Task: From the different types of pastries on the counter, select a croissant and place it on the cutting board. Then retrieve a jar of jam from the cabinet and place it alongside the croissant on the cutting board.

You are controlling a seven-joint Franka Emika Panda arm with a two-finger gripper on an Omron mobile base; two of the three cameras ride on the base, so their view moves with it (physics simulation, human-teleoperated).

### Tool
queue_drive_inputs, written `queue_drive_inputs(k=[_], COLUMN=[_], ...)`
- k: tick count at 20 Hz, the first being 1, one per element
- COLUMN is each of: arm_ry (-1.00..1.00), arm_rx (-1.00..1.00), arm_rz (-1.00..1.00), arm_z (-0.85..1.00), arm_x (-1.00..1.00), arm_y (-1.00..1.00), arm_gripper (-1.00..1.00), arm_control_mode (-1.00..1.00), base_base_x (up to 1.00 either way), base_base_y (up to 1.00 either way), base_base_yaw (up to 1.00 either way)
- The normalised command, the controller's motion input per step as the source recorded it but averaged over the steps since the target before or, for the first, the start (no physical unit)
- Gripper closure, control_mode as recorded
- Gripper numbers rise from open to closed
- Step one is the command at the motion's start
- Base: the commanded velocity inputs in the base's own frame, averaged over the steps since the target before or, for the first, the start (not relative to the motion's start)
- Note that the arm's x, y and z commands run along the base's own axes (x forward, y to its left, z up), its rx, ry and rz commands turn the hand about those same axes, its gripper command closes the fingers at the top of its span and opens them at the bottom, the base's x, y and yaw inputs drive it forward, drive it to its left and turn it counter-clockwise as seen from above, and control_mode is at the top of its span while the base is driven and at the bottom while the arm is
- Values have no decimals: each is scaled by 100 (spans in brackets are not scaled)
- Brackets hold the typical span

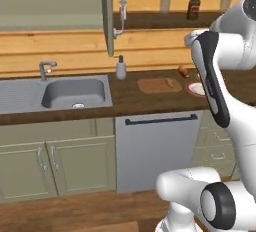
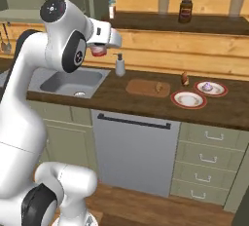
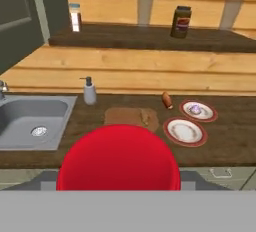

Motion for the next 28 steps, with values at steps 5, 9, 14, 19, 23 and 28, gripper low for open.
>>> queue_drive_inputs(k=[5,9,14,19,23,28], arm_ry=[0,0,0,0,0,0], arm_rx=[0,0,0,0,0,0], arm_rz=[0,0,0,0,0,0], arm_z=[0,0,0,0,0,0], arm_x=[0,0,0,0,0,0], arm_y=[0,0,0,0,0,0], arm_gripper=[100,100,100,100,100,100], arm_control_mode=[100,100,100,100,100,100], base_base_x=[99,93,100,82,6,0], base_base_y=[-17,-48,-21,-4,-10,-8], base_base_yaw=[4,0,1,1,0,0])
